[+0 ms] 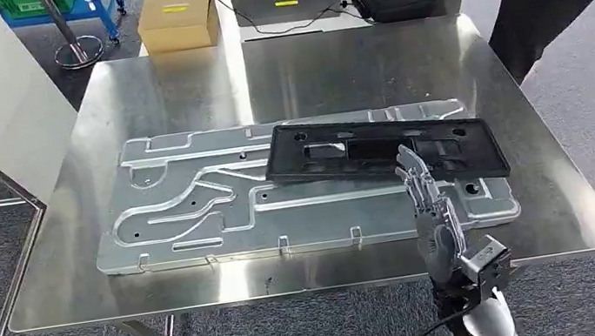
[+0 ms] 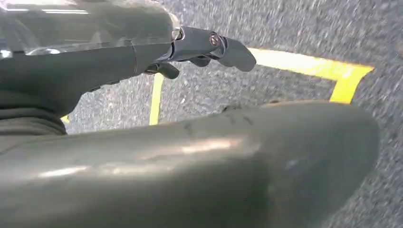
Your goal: Take the parts from the cabinet and place them on the table.
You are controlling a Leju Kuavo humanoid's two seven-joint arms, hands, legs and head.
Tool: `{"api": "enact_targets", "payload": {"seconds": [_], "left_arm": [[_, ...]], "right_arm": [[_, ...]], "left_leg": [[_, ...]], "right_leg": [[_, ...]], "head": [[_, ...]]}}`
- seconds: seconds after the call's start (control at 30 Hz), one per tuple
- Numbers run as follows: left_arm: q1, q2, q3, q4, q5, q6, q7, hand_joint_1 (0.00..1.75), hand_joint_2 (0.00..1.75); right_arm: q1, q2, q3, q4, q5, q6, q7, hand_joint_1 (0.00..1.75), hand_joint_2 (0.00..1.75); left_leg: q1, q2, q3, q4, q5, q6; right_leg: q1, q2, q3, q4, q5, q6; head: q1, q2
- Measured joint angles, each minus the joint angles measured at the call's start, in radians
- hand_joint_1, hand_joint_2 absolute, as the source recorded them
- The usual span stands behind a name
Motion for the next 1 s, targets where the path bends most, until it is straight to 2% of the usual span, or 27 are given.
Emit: {"api": "enact_targets", "payload": {"seconds": [0.03, 0.07, 0.1, 0.13, 0.17, 0.2, 0.23, 0.27, 0.33, 0.37, 0.4, 0.43, 0.5, 0.53, 0.57, 0.6, 0.63, 0.67, 0.7, 0.73, 0.77, 0.83, 0.87, 0.9, 0.93, 0.97, 1.0], "left_arm": [[0.0, 0.003, 0.0, 0.0, 0.0, -0.004, 0.0, 0.0, 0.0], [0.0, 0.005, 0.0, 0.0, 0.0, -0.008, 0.0, 0.0, 0.0], [-0.001, 0.005, 0.0, 0.0, 0.0, -0.008, 0.0, 0.0, 0.0], [-0.001, 0.006, 0.0, 0.0, 0.0, -0.008, 0.0, 0.0, 0.0], [-0.001, 0.007, 0.0, 0.0, 0.0, -0.008, 0.0, 0.0, 0.0], [-0.002, 0.008, 0.0, 0.0, 0.0, -0.008, 0.0, 0.0, 0.0], [-0.002, 0.01, 0.0, 0.0, 0.0, -0.008, -0.001, 0.0, 0.0], [-0.002, 0.012, 0.0, 0.0, 0.0, -0.008, -0.002, 0.0, 0.0], [-0.001, 0.013, 0.0, 0.0, 0.001, -0.008, -0.002, 0.0, 0.0], [0.004, 0.013, 0.0, 0.0, 0.002, -0.007, -0.002, 0.0, 0.0], [0.004, 0.016, 0.0, 0.0, 0.002, -0.007, -0.002, 0.0, 0.0], [0.006, 0.016, 0.0, 0.0, 0.002, -0.007, -0.002, 0.0, 0.0], [0.006, 0.017, 0.0, 0.0, 0.002, -0.007, -0.002, 0.0, 0.0], [0.006, 0.017, 0.0, 0.0, 0.002, -0.007, -0.002, 0.0, 0.0], [0.006, 0.018, 0.0, 0.0, 0.002, -0.007, -0.002, 0.0, 0.0], [0.006, 0.018, 0.0, 0.0, 0.002, -0.007, -0.002, 0.0, 0.0], [0.005, 0.019, 0.0, 0.0, 0.002, -0.007, -0.002, 0.0, 0.0], [0.004, 0.02, 0.0, 0.0, 0.002, -0.007, -0.002, 0.0, 0.0], [0.0, 0.022, 0.0, 0.0, 0.002, -0.007, -0.002, 0.0, 0.0], [-0.004, 0.026, 0.0, 0.0, 0.002, -0.007, -0.001, 0.0, 0.0], [-0.004, 0.026, 0.0, 0.0, 0.002, -0.007, -0.001, 0.0, 0.0], [-0.004, 0.026, 0.0, 0.0, 0.003, -0.008, 0.0, 0.0, 0.0], [-0.002, 0.025, 0.0, 0.0, 0.003, -0.008, 0.0, 0.0, 0.0], [-0.004, 0.025, 0.0, 0.0, 0.003, -0.008, 0.001, 0.0, 0.0], [-0.003, 0.025, 0.0, 0.0, 0.003, -0.008, 0.001, 0.0, 0.0], [-0.001, 0.025, 0.0, 0.0, 0.003, -0.008, 0.001, 0.0, 0.0], [0.0, 0.025, 0.0, 0.0, 0.003, -0.009, 0.0, 0.0, 0.0]], "right_arm": [[0.001, 0.0, 0.0, 0.013, -0.002, -0.003, 0.004, 0.0, 0.0], [0.002, 0.0, 0.0, 0.034, -0.004, -0.006, 0.013, 0.0, 0.0], [0.001, 0.0, 0.0, 0.046, -0.003, -0.009, 0.024, 0.0, 0.0], [0.002, 0.0, 0.0, 0.065, -0.001, -0.012, 0.034, 0.0, 0.0], [0.001, 0.0, -0.001, 0.08, 0.0, -0.012, 0.036, 0.0, 0.0], [-0.002, 0.0, -0.003, 0.096, 0.001, -0.016, 0.042, 0.0, 0.0], [0.0, 0.002, -0.004, 0.113, 0.004, -0.019, 0.049, 0.0, 0.0], [0.006, 0.003, -0.009, 0.135, 0.006, -0.025, 0.051, 0.0, 0.0], [0.008, 0.005, -0.023, 0.182, 0.014, -0.026, 0.054, 0.0, 0.0], [0.007, 0.005, -0.03, 0.205, 0.018, -0.025, 0.053, 0.0, 0.0], [0.006, 0.008, -0.037, 0.227, 0.02, -0.025, 0.052, 0.0, 0.0], [0.006, 0.008, -0.045, 0.249, 0.021, -0.024, 0.05, 0.0, 0.0], [0.007, 0.008, -0.059, 0.292, 0.023, -0.024, 0.051, 0.0, 0.0], [0.006, 0.008, -0.067, 0.317, 0.025, -0.024, 0.05, 0.0, 0.0], [0.006, 0.008, -0.074, 0.334, 0.025, -0.024, 0.05, 0.0, 0.0], [0.006, 0.008, -0.082, 0.359, 0.026, -0.024, 0.049, 0.0, 0.0], [0.006, 0.008, -0.088, 0.375, 0.028, -0.024, 0.049, 0.0, 0.0], [0.006, 0.008, -0.092, 0.387, 0.028, -0.024, 0.049, 0.0, 0.0], [0.004, 0.008, -0.096, 0.397, 0.029, -0.024, 0.049, 0.0, 0.0], [0.002, 0.01, -0.099, 0.407, 0.029, -0.024, 0.048, 0.0, 0.0], [0.001, 0.01, -0.103, 0.415, 0.029, -0.024, 0.047, 0.0, 0.0], [-0.002, 0.01, -0.108, 0.437, 0.029, -0.024, 0.047, 0.0, 0.0], [-0.001, 0.01, -0.113, 0.447, 0.03, -0.024, 0.047, 0.0, 0.0], [-0.001, 0.01, -0.117, 0.456, 0.03, -0.024, 0.047, 0.0, 0.0], [-0.001, 0.01, -0.121, 0.463, 0.03, -0.024, 0.047, 0.0, 0.0], [-0.003, 0.01, -0.122, 0.469, 0.03, -0.025, 0.047, 0.0, 0.0], [-0.003, 0.01, -0.125, 0.477, 0.03, -0.026, 0.047, 0.0, 0.0]], "left_leg": [[0.0, 0.001, -0.014, 0.002, 0.009, -0.002], [0.001, 0.001, -0.028, 0.004, 0.017, -0.005], [0.002, 0.001, -0.041, 0.007, 0.025, -0.009], [0.004, 0.001, -0.054, 0.012, 0.032, -0.013], [0.005, 0.001, -0.066, 0.017, 0.039, -0.018], [0.004, 0.001, -0.073, 0.022, 0.045, -0.025], [0.002, -0.001, -0.077, 0.023, 0.051, -0.033], [0.002, -0.001, -0.072, 0.019, 0.059, -0.04], [0.004, -0.001, -0.076, 0.012, 0.077, -0.055], [0.007, -0.003, -0.083, 0.013, 0.078, -0.061], [0.01, -0.003, -0.098, 0.037, 0.031, -0.063], [0.01, -0.004, -0.114, 0.086, -0.033, -0.063], [0.009, -0.004, -0.148, 0.231, -0.148, -0.065], [0.009, -0.004, -0.154, 0.297, -0.17, -0.065], [0.009, -0.004, -0.144, 0.322, -0.158, -0.064], [0.008, -0.004, -0.115, 0.312, -0.119, -0.06], [0.005, -0.004, -0.072, 0.269, -0.081, -0.055], [0.001, -0.005, -0.009, 0.195, -0.057, -0.047], [-0.004, -0.006, 0.063, 0.103, -0.069, -0.036], [-0.011, -0.005, 0.124, 0.005, -0.106, -0.029], [-0.011, -0.005, 0.128, -0.016, -0.112, -0.027], [-0.018, -0.005, 0.119, -0.015, -0.096, -0.013], [-0.013, -0.003, 0.11, -0.026, -0.077, -0.006], [-0.008, 0.003, 0.1, -0.03, -0.06, -0.001], [-0.006, 0.004, 0.082, -0.03, -0.048, 0.008], [-0.006, 0.004, 0.066, -0.029, -0.034, 0.009], [-0.007, 0.005, 0.053, -0.028, -0.022, 0.009]], "right_leg": [[-0.004, 0.0, -0.003, 0.044, -0.007, 0.004], [-0.009, -0.001, 0.013, 0.049, 0.012, 0.008], [-0.013, -0.001, 0.046, 0.017, 0.044, 0.01], [-0.016, -0.001, 0.097, -0.047, 0.078, 0.012], [-0.019, -0.001, 0.164, -0.137, 0.098, 0.012], [-0.021, 0.0, 0.218, -0.225, 0.064, 0.011], [-0.008, 0.003, 0.233, -0.247, 0.066, -0.001], [-0.008, 0.006, 0.225, -0.246, 0.074, -0.013], [-0.001, 0.006, 0.216, -0.246, 0.082, -0.028], [-0.009, 0.004, 0.206, -0.253, 0.097, -0.041], [-0.007, 0.001, 0.192, -0.254, 0.111, -0.05], [-0.006, 0.0, 0.177, -0.253, 0.121, -0.06], [0.001, -0.001, 0.147, -0.252, 0.145, -0.064], [0.005, -0.001, 0.128, -0.251, 0.158, -0.065], [0.008, -0.001, 0.113, -0.249, 0.169, -0.066], [0.011, -0.001, 0.094, -0.246, 0.18, -0.065], [0.012, -0.001, 0.079, -0.242, 0.189, -0.063], [0.013, -0.001, 0.065, -0.238, 0.198, -0.061], [0.013, -0.001, 0.058, -0.235, 0.208, -0.059], [0.019, 0.0, 0.052, -0.233, 0.216, -0.053], [0.015, -0.003, 0.053, -0.236, 0.227, -0.048], [0.01, -0.005, 0.055, -0.247, 0.249, -0.035], [0.017, -0.003, 0.052, -0.255, 0.261, -0.027], [0.01, 0.001, 0.041, -0.241, 0.228, -0.023], [0.008, 0.0, 0.028, -0.203, 0.161, -0.019], [0.004, 0.0, 0.014, -0.138, 0.09, -0.014], [0.001, 0.0, 0.001, -0.066, 0.039, -0.009]], "head": [[0.0, 0.0], [0.0, 0.0], [0.0, 0.0], [0.0, 0.0], [0.0, 0.0], [0.0, 0.0], [-0.001, 0.0], [-0.003, 0.0], [-0.001, 0.0], [-0.001, 0.0], [-0.002, 0.0], [-0.003, 0.0], [-0.003, 0.0], [-0.003, 0.0], [-0.003, 0.0], [-0.003, 0.0], [-0.003, 0.0], [-0.003, 0.0], [-0.003, 0.0], [-0.003, 0.0], [-0.002, 0.0], [-0.007, 0.0], [-0.005, 0.0], [-0.007, 0.0], [-0.002, 0.0], [-0.001, 0.0], [-0.002, 0.0]]}}
